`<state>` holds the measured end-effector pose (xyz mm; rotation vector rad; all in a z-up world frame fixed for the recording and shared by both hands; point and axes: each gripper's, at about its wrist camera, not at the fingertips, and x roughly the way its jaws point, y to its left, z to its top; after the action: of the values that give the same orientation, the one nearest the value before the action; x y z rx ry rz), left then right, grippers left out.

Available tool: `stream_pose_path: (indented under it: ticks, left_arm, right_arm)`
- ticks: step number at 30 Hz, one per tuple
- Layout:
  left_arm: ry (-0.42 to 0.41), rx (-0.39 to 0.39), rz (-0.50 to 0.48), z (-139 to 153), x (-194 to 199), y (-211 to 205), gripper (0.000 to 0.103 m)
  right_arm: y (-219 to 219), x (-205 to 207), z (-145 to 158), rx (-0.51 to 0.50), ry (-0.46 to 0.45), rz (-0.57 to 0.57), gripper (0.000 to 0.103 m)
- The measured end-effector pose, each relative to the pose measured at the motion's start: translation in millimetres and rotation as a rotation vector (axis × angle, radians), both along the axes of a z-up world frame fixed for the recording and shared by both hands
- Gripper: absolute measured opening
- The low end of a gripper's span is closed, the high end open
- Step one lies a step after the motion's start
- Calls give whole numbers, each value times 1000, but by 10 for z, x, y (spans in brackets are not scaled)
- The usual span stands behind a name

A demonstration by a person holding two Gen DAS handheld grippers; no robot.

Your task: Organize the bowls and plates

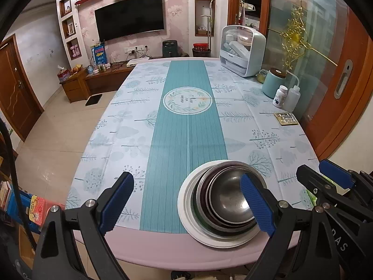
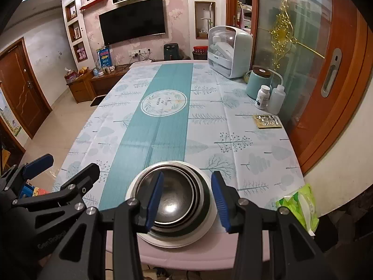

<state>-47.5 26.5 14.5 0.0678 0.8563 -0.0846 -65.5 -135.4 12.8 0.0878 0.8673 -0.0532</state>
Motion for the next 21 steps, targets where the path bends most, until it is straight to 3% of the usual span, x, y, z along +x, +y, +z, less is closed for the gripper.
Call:
stream_pose_path:
  ticks: [21]
  left_arm:
    - [4,5,12,-7,61,39,92]
  right_arm:
    - [56,65,0,7,-3,6,43]
